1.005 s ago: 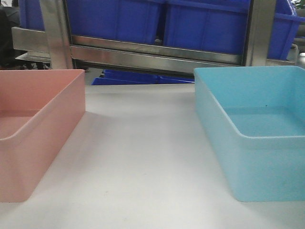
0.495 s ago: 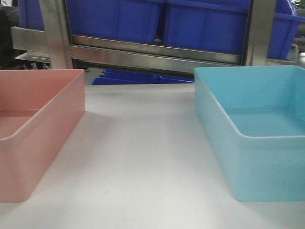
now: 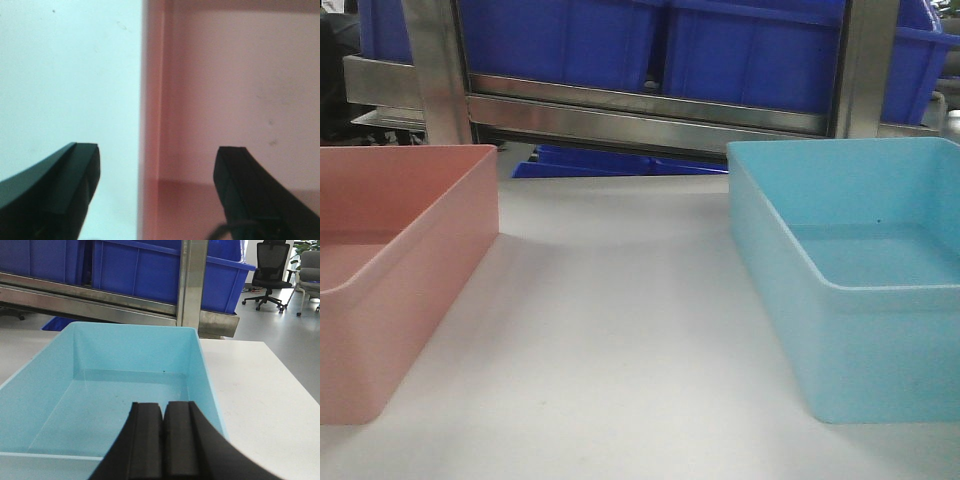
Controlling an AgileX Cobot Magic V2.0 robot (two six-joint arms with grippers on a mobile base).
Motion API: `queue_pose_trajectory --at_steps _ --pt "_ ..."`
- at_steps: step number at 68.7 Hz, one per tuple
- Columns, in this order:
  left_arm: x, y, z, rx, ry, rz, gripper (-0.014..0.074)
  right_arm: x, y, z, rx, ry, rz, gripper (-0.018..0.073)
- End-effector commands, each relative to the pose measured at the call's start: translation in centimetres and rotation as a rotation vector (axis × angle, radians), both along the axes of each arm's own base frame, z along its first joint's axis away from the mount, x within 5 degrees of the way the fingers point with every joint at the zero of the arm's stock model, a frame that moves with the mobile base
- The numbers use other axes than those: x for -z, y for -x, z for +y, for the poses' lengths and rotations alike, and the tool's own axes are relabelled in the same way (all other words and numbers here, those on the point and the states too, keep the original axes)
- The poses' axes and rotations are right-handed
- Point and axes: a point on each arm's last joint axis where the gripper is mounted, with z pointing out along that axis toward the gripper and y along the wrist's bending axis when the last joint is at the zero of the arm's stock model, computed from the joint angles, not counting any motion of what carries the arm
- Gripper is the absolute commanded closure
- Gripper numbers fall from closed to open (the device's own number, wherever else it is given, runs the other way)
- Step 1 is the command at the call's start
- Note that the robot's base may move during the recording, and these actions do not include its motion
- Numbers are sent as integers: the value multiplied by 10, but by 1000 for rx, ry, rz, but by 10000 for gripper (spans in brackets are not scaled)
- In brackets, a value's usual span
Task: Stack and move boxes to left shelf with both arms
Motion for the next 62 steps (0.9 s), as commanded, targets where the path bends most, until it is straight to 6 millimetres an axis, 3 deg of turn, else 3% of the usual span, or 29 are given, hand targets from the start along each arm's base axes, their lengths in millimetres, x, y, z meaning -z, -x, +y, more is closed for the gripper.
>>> queue_pose_trajectory --at_steps 1,18,24,29,38,50,62 --pt "-15 -11 2 6 1 -48 211 -14 3 0 -2 7 -113 508" --pt "25 -34 8 7 14 43 223 -14 3 0 -2 7 -113 508" --pt "33 -35 9 8 18 70 298 -14 3 0 -2 7 -113 508" --pt "38 -35 9 9 21 93 413 -14 3 0 -2 7 -113 508" --pt "38 -34 7 -1 41 111 621 -14 3 0 -2 7 -113 508" --pt "30 -32 5 -49 73 95 599 -14 3 0 -2 7 -113 508" --pt "8 -23 -12 -71 152 83 599 -14 3 0 -2 7 -113 508"
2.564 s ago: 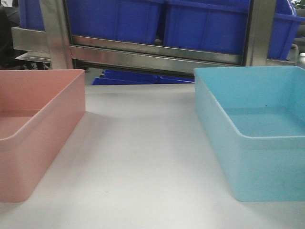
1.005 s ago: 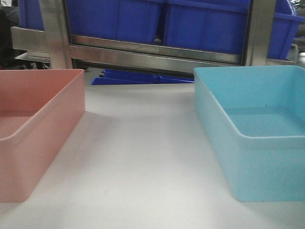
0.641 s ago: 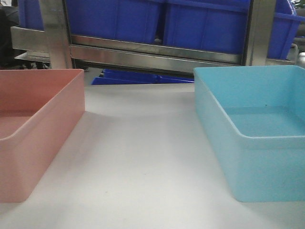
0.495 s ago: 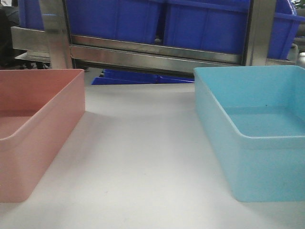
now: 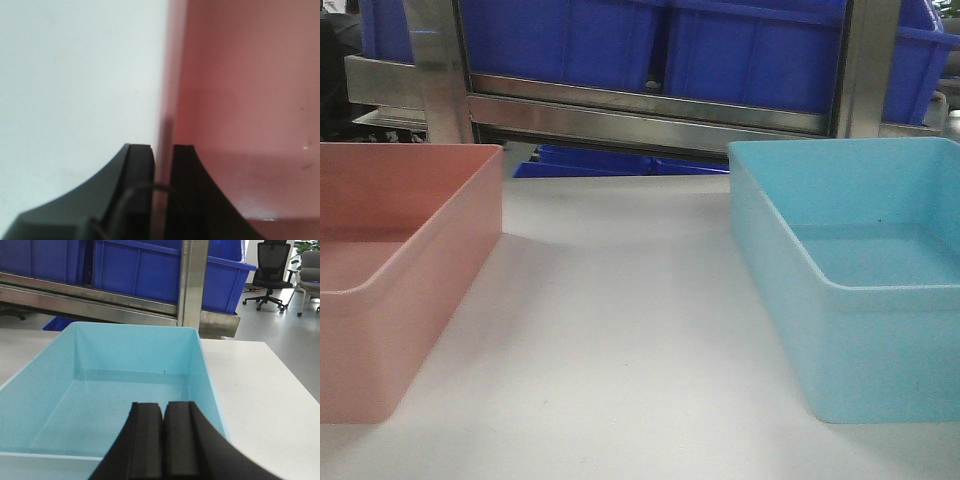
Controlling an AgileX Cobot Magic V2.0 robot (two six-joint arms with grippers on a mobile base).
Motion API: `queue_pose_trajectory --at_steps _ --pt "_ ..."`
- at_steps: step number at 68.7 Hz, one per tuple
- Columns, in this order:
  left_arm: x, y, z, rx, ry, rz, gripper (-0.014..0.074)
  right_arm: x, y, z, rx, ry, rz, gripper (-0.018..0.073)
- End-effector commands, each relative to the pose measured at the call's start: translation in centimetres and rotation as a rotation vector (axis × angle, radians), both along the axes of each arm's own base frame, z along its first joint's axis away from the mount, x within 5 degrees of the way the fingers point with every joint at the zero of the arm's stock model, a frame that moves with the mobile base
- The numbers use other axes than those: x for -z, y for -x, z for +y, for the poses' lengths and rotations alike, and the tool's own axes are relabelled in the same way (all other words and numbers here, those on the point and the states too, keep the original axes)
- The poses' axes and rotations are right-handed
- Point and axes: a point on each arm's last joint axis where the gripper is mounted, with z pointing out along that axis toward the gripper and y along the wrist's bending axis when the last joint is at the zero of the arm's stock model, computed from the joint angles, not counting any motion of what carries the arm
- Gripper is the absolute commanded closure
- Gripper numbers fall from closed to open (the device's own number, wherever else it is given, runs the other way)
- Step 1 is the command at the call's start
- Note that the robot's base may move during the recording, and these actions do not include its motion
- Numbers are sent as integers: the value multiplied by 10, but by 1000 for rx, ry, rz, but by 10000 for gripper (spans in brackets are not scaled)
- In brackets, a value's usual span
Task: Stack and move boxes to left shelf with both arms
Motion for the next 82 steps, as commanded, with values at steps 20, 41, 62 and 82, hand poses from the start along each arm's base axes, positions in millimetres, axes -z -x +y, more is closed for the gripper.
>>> queue_pose_trajectory --at_steps 20,41,62,82 --pt "-92 31 -59 -70 177 -135 599 -14 3 0 -2 7 -113 508" --pt "-71 56 -123 -60 314 -76 599 -14 3 0 -2 7 -113 508" --pt "-34 81 -185 -25 322 -97 599 -14 3 0 -2 7 -113 508" --pt "-17 87 -222 -30 302 -130 599 -14 3 0 -2 7 -113 508"
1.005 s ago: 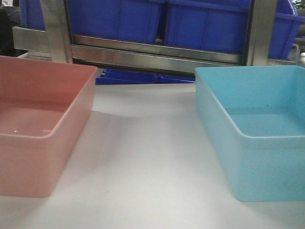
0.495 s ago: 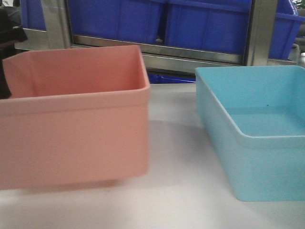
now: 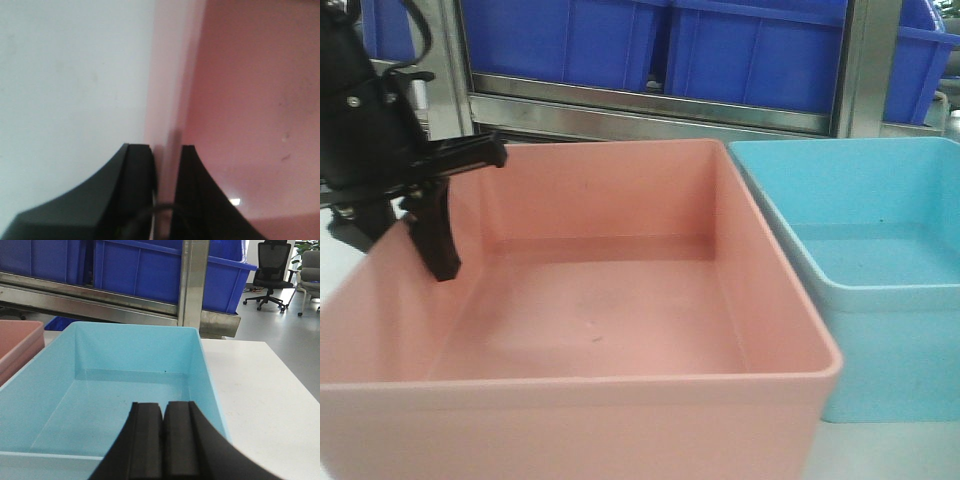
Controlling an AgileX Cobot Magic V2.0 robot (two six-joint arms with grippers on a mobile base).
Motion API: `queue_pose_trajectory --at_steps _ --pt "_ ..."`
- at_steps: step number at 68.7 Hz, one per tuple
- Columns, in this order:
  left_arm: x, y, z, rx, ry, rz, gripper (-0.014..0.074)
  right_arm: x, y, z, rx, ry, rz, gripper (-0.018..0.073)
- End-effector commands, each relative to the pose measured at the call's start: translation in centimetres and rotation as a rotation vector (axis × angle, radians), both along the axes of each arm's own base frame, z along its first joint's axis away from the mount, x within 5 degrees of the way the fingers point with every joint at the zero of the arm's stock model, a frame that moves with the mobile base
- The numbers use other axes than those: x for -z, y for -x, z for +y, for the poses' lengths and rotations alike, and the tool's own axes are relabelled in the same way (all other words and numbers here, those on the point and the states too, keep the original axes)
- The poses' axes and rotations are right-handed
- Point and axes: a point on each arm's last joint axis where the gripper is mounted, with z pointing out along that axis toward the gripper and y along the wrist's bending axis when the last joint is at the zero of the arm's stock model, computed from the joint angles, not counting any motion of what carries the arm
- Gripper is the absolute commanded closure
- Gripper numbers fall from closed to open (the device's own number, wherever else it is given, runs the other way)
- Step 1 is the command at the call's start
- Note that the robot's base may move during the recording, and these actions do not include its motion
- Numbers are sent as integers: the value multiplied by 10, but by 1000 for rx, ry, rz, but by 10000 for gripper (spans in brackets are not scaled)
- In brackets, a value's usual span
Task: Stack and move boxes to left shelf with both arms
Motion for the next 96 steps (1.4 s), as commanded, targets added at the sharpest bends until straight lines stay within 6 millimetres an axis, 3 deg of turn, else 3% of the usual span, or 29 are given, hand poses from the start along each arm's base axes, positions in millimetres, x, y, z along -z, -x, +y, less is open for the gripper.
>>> queue_pose_trajectory --at_steps 1,12,39,45,55,73,84,96 --pt "-20 -1 -13 -50 84 -79 599 -14 3 0 -2 7 -113 508" --pt "-15 -1 -24 -48 93 -80 599 -14 3 0 -2 7 -113 508" --pt "-15 -1 -24 -4 72 -100 590 -14 3 0 -2 7 -113 508" --pt "-15 0 -24 44 57 -111 521 -14 3 0 -2 7 -113 508" --pt "-21 1 -24 43 64 -128 336 -14 3 0 -2 7 -113 508" --pt "-67 15 -14 83 83 -291 302 -14 3 0 -2 7 -113 508" --pt "-109 26 -5 182 75 -588 302 -14 3 0 -2 7 -113 508" --pt "-133 52 13 244 31 -906 302 -14 3 0 -2 7 -113 508"
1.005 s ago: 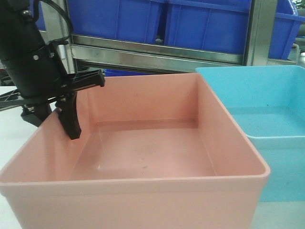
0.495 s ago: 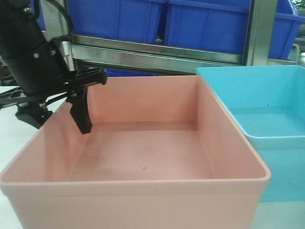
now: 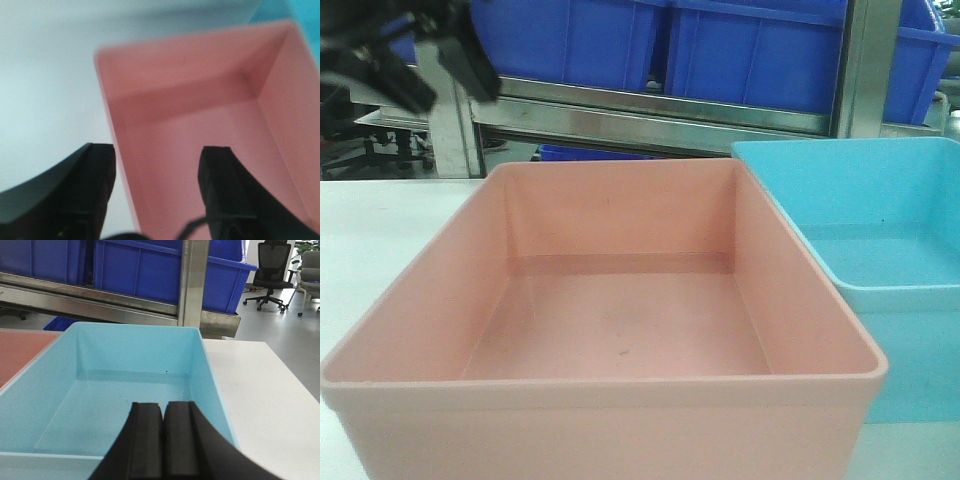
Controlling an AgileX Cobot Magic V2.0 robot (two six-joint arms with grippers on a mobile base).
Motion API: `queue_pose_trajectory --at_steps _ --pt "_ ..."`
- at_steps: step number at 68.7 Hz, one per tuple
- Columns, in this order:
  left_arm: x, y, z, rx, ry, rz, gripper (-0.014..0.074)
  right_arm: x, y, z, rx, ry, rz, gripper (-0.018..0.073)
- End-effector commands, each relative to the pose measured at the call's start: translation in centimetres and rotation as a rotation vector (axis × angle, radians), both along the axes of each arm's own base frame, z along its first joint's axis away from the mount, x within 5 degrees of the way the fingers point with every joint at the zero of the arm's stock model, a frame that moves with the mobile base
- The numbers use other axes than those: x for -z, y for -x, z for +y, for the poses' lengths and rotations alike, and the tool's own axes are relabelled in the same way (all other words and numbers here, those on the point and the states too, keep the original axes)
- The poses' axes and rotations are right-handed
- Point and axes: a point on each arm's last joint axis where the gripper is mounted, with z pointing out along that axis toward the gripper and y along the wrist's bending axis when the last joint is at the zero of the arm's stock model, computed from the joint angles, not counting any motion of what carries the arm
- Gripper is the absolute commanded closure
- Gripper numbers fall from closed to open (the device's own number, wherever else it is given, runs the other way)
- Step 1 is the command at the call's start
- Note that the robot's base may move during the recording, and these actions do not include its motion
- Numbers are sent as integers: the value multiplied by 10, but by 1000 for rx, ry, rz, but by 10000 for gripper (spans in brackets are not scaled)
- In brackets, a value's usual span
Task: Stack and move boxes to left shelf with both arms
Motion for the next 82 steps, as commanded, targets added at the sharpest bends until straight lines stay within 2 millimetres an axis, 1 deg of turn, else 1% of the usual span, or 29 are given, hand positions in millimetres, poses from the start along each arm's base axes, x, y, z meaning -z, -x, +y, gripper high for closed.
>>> queue_pose_trajectory --at_steps 1,2,11,15,20,23,32,38,48,55,59,64,70,82 --pt "-33 16 8 20 25 -265 302 -14 3 0 -2 7 -113 508" --pt "-36 19 10 19 27 -299 302 -14 3 0 -2 7 -113 508" --pt "-39 45 27 -15 56 -451 302 -14 3 0 -2 7 -113 508" --pt "-35 56 35 -36 67 -488 302 -14 3 0 -2 7 -113 508" --pt "-33 72 50 -80 83 -563 302 -14 3 0 -2 7 -113 508" --pt "-27 82 60 -108 84 -587 302 -14 3 0 -2 7 -113 508" --pt "-19 112 86 -191 89 -661 302 -14 3 0 -2 7 -113 508" --pt "-13 132 99 -231 94 -704 302 -14 3 0 -2 7 -113 508" --pt "-9 170 116 -286 122 -822 302 -14 3 0 -2 7 -113 508" --pt "-6 193 124 -314 142 -904 302 -14 3 0 -2 7 -113 508" --pt "-7 206 127 -325 154 -950 302 -14 3 0 -2 7 -113 508" --pt "-8 217 129 -330 163 -983 302 -15 3 0 -2 7 -114 508" --pt "-6 226 130 -321 162 -979 302 -15 3 0 -2 7 -114 508" --pt "-2 228 129 -303 151 -938 302 -15 3 0 -2 7 -114 508"
